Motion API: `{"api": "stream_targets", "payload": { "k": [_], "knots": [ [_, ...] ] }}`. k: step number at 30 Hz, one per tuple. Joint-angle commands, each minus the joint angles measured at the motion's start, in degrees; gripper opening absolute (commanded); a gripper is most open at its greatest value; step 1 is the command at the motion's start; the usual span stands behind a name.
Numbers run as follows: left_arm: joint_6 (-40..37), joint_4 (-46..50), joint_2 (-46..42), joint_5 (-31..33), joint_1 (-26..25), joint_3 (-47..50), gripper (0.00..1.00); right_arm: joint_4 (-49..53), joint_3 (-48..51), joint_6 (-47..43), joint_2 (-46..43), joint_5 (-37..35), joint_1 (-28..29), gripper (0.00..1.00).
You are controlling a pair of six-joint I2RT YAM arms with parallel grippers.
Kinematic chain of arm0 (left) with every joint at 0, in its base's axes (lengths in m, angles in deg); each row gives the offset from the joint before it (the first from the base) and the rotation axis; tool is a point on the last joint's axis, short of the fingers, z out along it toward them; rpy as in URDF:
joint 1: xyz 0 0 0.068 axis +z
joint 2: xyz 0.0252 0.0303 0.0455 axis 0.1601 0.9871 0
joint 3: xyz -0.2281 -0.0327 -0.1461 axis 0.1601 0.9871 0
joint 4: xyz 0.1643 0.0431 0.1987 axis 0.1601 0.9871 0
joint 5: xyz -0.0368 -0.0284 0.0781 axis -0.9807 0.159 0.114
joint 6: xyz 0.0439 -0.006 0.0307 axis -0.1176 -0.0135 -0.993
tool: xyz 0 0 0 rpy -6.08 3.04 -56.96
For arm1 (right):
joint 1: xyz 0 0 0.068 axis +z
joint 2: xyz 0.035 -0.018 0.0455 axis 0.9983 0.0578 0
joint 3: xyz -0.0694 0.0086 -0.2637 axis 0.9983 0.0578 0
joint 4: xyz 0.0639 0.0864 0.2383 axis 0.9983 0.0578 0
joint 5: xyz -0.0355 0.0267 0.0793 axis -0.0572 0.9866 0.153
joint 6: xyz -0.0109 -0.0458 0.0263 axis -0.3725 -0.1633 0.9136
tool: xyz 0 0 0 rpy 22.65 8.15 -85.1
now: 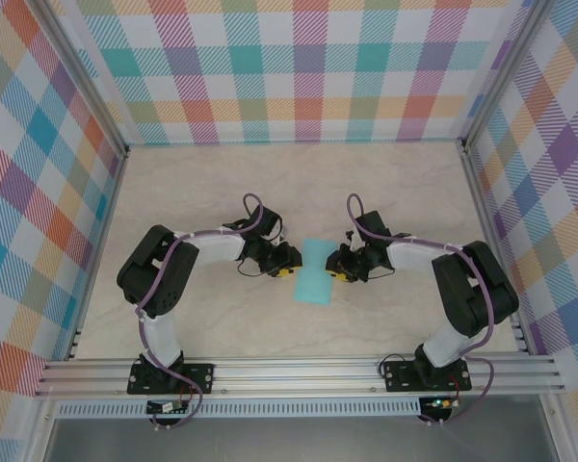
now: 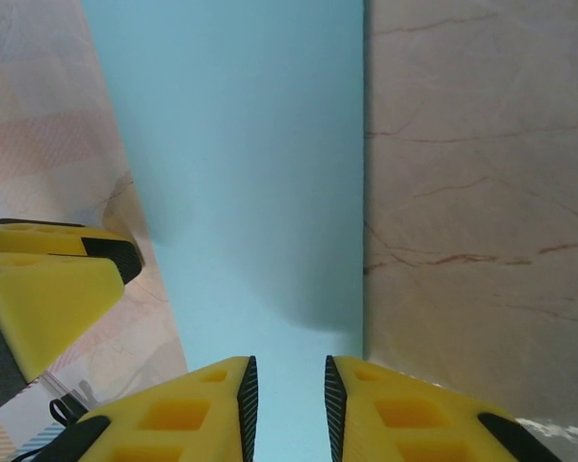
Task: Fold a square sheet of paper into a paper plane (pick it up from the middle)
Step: Fold the square sheet of paper in half at the center of the table.
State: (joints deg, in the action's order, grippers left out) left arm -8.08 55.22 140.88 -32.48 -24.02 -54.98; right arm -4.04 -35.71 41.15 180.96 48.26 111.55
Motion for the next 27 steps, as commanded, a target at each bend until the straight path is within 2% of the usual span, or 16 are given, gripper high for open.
{"api": "stream_targets", "payload": {
  "k": [1,11,20,24,27],
  "knots": [
    [-0.1,0.4,1.0,-1.4,0.3,-1.5,0.36,0.4,0.6,-0.6,1.4,0.5,0.4,0.27],
    [-0.3,0.5,1.7,-2.2,-0.1,-2.2,0.36,2.1,2.6,-1.7,0.9,-2.0,0.4,0.27],
    [-0.9,1.8,1.5,-1.3,-0.1,-2.5,0.36,-1.2,2.1,0.8,-4.0,0.0,0.4,0.28],
    [-1.2,2.0,1.7,-1.3,-0.2,-2.9,0.36,-5.4,1.7,2.3,-1.0,3.5,0.6,0.27],
    [-1.3,2.2,1.4,-1.2,-0.2,-2.7,0.36,-3.9,1.5,2.0,1.0,1.5,0.8,0.27]
  ]
}}
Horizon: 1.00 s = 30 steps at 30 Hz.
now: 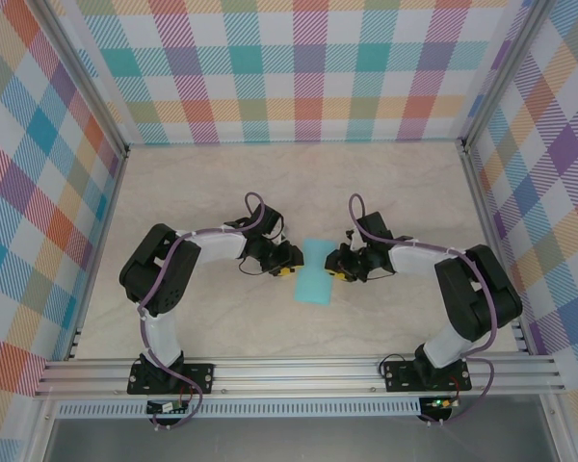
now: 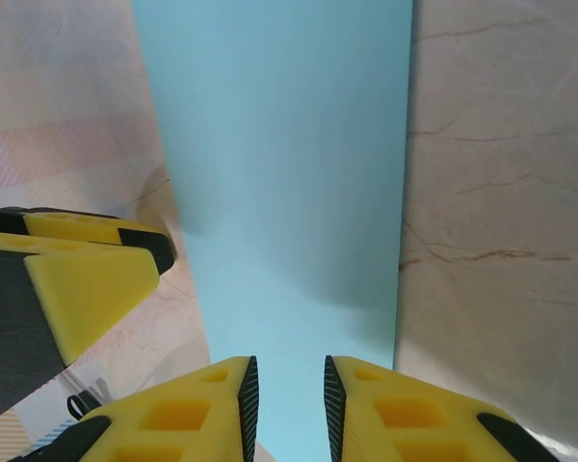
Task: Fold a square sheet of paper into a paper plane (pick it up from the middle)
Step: Fold the square sheet of paper in half at the center of the table.
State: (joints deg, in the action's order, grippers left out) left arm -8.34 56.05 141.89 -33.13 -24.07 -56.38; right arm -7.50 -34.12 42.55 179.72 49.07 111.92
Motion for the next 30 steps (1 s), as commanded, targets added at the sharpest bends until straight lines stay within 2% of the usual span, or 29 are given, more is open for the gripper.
{"api": "stream_targets", "payload": {
  "k": [1,12,22,30],
  "knots": [
    [-1.0,1.4,0.4,-0.5,-0.1,-1.3,0.36,-0.1,0.1,0.4,2.7,0.3,0.5,0.27],
    [-1.0,1.6,0.4,-0.8,-0.2,-1.8,0.36,-0.6,4.1,-0.3,1.6,-1.4,0.4,0.28],
    [-0.3,1.2,1.3,-4.3,-0.6,-2.0,0.37,-2.2,4.8,0.4,2.4,-1.1,0.5,0.29],
    [-1.7,4.6,1.6,-1.9,-1.2,-2.9,0.38,-2.1,4.7,0.5,2.6,-1.5,0.4,0.29]
  ]
}}
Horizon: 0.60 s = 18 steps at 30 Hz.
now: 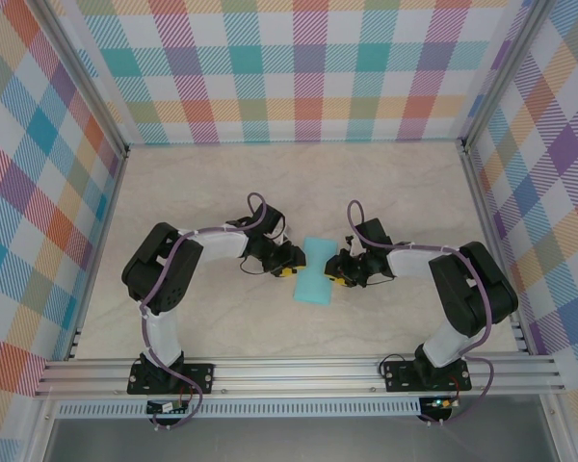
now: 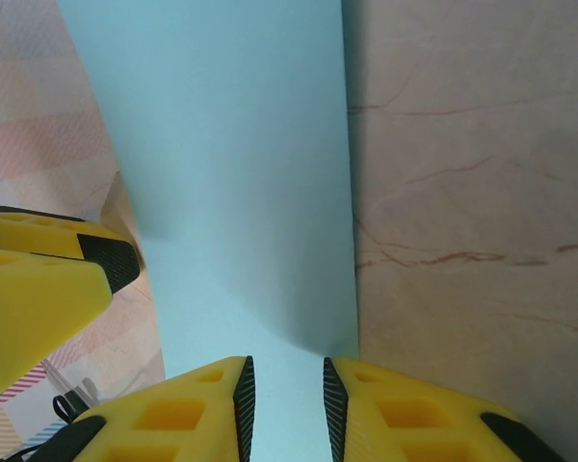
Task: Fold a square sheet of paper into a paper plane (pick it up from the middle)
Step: Fold the square sheet of paper in half at the center of the table.
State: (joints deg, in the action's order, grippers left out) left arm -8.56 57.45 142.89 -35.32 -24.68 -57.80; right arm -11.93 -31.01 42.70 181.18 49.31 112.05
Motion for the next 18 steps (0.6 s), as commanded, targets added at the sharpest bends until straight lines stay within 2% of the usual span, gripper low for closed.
{"api": "stream_targets", "payload": {
  "k": [1,4,8,12,18],
  "knots": [
    [-1.6,3.2,0.5,0.4,-0.7,-1.4,0.40,2.3,1.7,0.4,1.3,-1.8,0.3,0.29],
    [-1.5,6.4,-0.6,1.0,-0.8,-1.2,0.41,2.2,1.9,0.6,1.3,-1.9,0.3,0.28],
    [-1.2,7.7,-5.2,3.0,-0.9,1.9,0.48,2.0,2.3,0.7,1.1,-2.0,0.4,0.28],
    [0.5,5.6,-7.6,0.2,-1.2,4.7,0.48,2.1,2.1,0.6,1.1,-1.8,0.3,0.29],
    [0.8,6.2,-8.8,0.4,-2.4,6.0,0.49,2.1,2.2,0.5,1.2,-2.1,0.3,0.29]
  ]
}}
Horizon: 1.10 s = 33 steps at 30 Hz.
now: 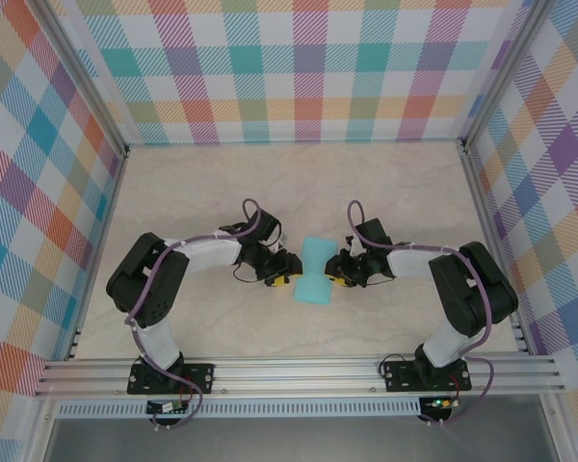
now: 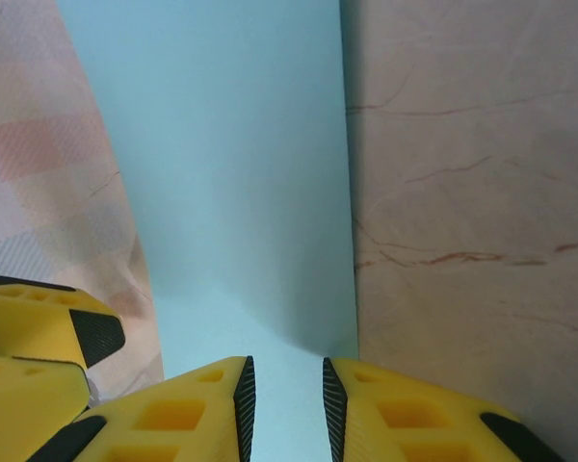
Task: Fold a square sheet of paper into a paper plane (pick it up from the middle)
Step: Fold the square sheet of paper in half at the center of the table.
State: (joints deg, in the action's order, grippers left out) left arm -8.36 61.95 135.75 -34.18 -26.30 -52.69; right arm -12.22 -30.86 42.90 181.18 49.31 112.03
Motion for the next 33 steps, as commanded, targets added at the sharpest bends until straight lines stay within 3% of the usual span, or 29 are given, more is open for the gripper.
{"api": "stream_targets", "payload": {
  "k": [1,20,33],
  "knots": [
    [0.4,1.5,-1.4,-1.2,-1.1,0.9,0.48,2.2,2.1,0.3,1.2,-2.1,0.3,0.28],
    [2.6,-5.2,1.0,-4.9,-2.7,3.3,0.44,2.4,2.4,0.3,1.1,-2.2,0.3,0.29],
    [1.8,-3.8,1.4,-3.8,-2.8,3.3,0.44,2.6,2.5,0.1,0.9,-2.2,0.4,0.29]
  ]
}}
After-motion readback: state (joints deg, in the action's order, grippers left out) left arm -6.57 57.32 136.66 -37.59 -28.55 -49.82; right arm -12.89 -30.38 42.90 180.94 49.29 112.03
